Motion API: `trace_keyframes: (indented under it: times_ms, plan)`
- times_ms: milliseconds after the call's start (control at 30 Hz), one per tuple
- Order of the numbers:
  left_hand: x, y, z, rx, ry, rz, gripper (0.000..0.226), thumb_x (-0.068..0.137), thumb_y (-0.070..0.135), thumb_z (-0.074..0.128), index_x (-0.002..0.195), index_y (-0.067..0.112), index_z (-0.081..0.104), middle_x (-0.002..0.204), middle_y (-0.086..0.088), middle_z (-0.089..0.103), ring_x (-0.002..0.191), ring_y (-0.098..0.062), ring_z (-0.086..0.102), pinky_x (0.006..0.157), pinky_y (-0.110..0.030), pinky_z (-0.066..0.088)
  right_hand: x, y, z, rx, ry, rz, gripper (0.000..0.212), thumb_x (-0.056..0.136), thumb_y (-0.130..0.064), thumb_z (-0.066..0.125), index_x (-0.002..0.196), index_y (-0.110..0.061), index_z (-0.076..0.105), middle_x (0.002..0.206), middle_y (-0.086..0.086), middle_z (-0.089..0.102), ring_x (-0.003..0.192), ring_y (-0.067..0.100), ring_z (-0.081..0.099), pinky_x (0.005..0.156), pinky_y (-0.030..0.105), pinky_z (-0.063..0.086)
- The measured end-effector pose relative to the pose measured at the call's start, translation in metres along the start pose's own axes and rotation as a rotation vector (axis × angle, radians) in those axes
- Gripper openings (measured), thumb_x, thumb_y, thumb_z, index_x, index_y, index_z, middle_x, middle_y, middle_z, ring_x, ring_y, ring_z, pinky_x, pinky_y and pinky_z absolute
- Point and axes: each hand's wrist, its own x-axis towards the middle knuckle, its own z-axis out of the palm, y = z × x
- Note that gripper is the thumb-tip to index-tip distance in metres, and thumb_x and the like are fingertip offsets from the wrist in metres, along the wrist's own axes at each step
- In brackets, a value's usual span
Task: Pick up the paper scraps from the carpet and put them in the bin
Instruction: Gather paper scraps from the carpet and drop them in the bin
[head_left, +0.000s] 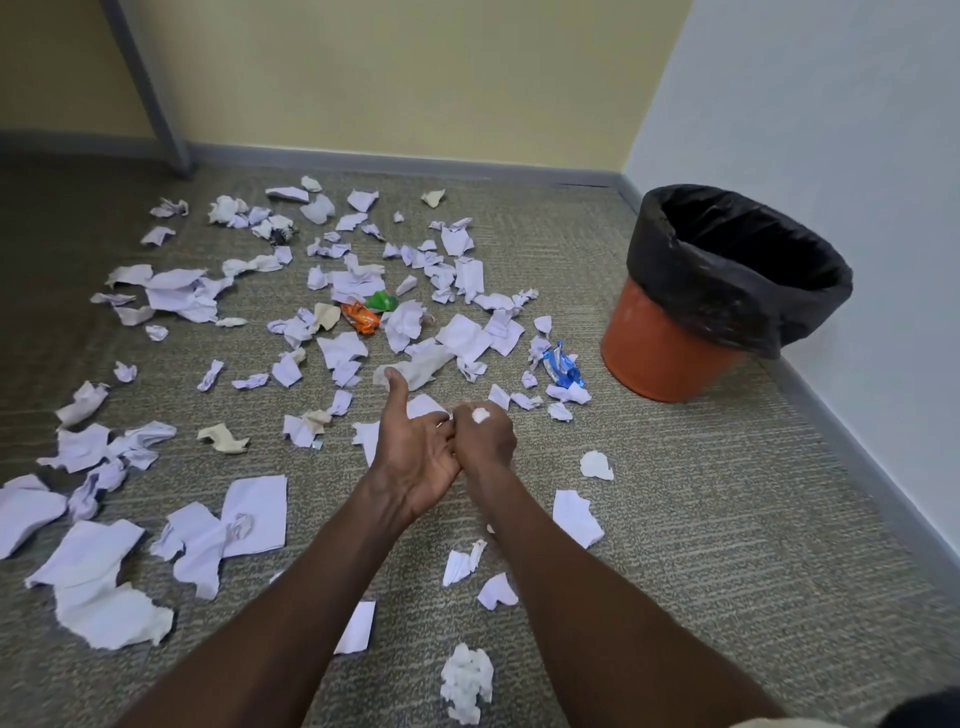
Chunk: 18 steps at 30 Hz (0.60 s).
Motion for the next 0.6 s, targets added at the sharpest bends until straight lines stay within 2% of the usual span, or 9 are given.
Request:
trace_keyframes:
  times_ms: [67,133,167,267,333,433,500,533,600]
  plan:
    - [0.003,0.004,0.009,0.025,0.022,0.003,0.124,0.073,0.088,0.039,0.154,-0.002,0.01,0.153,-0.027,0.032,0.136,-0.038,0.044,0.106,-0.051,0.043,0.005,-0.004,-0.011,0.126,0.011,0.102,0.012,0.084,-0.022,0.064,0.085,-0.01,0.067,0.088,0.01,0.07,0.087,0.029,0.068,0.073,0.038,0.058]
    - [0.005,0.008,0.018,0.042,0.036,0.032,0.12,0.074,0.087,0.038,0.154,0.0,0.015,0.156,-0.027,0.025,0.144,-0.038,0.03,0.107,-0.057,0.036,0.013,-0.009,-0.022,0.338,0.012,0.223,0.011,0.084,-0.016,0.067,0.076,-0.012,0.06,0.085,0.012,0.069,0.083,0.03,0.069,0.065,0.039,0.059]
    - [0.007,0.01,0.021,0.042,0.033,0.056,0.116,0.076,0.086,0.038,0.152,0.0,0.022,0.155,-0.027,0.029,0.144,-0.038,0.031,0.107,-0.059,0.036,0.018,-0.012,-0.027,0.463,0.003,0.28,0.01,0.084,-0.014,0.067,0.08,-0.01,0.059,0.089,0.014,0.069,0.082,0.031,0.07,0.06,0.037,0.058]
    - [0.016,0.015,0.029,-0.011,0.019,0.131,0.098,0.082,0.081,0.039,0.143,0.004,0.042,0.138,-0.023,0.055,0.127,-0.036,0.055,0.102,-0.058,0.044,0.039,-0.031,-0.044,0.763,-0.059,0.375,0.023,0.084,-0.012,0.069,0.102,-0.001,0.06,0.092,0.017,0.068,0.064,0.026,0.066,0.049,0.028,0.052]
    - [0.021,0.016,0.035,0.034,0.038,0.14,0.09,0.085,0.079,0.036,0.139,0.008,0.047,0.129,-0.018,0.064,0.119,-0.034,0.061,0.101,-0.053,0.046,0.059,-0.053,-0.059,0.862,-0.05,0.353,0.032,0.082,-0.016,0.071,0.108,-0.002,0.06,0.095,0.016,0.066,0.057,0.024,0.06,0.044,0.025,0.048]
    - [0.028,0.014,0.042,0.091,0.037,0.113,0.088,0.085,0.08,0.034,0.137,0.011,0.05,0.127,-0.014,0.066,0.119,-0.032,0.061,0.103,-0.05,0.045,0.09,-0.105,-0.093,0.971,-0.027,0.197,0.008,0.088,-0.013,0.061,0.088,-0.006,0.056,0.084,0.012,0.059,0.049,0.019,0.055,0.04,0.018,0.042]
    - [0.03,0.01,0.045,0.085,0.034,0.095,0.087,0.085,0.08,0.034,0.137,0.011,0.051,0.129,-0.015,0.064,0.12,-0.032,0.06,0.103,-0.049,0.044,0.104,-0.143,-0.124,1.018,0.003,0.097,0.007,0.09,-0.015,0.058,0.085,-0.011,0.055,0.081,0.008,0.058,0.045,0.016,0.055,0.039,0.016,0.041]
    - [0.03,0.009,0.045,0.093,0.039,0.089,0.087,0.085,0.08,0.033,0.137,0.012,0.051,0.129,-0.014,0.064,0.12,-0.031,0.06,0.102,-0.048,0.045,0.108,-0.164,-0.14,1.075,-0.007,0.052,0.01,0.091,-0.019,0.058,0.083,-0.012,0.057,0.079,0.007,0.059,0.045,0.015,0.055,0.038,0.015,0.041]
    - [0.03,0.008,0.043,0.118,0.047,0.078,0.086,0.085,0.08,0.032,0.136,0.013,0.051,0.126,-0.012,0.067,0.119,-0.03,0.061,0.098,-0.046,0.047,0.12,-0.199,-0.173,1.19,-0.022,-0.023,0.033,0.094,-0.025,0.053,0.065,-0.012,0.055,0.063,0.003,0.054,0.04,0.013,0.049,0.034,0.01,0.036]
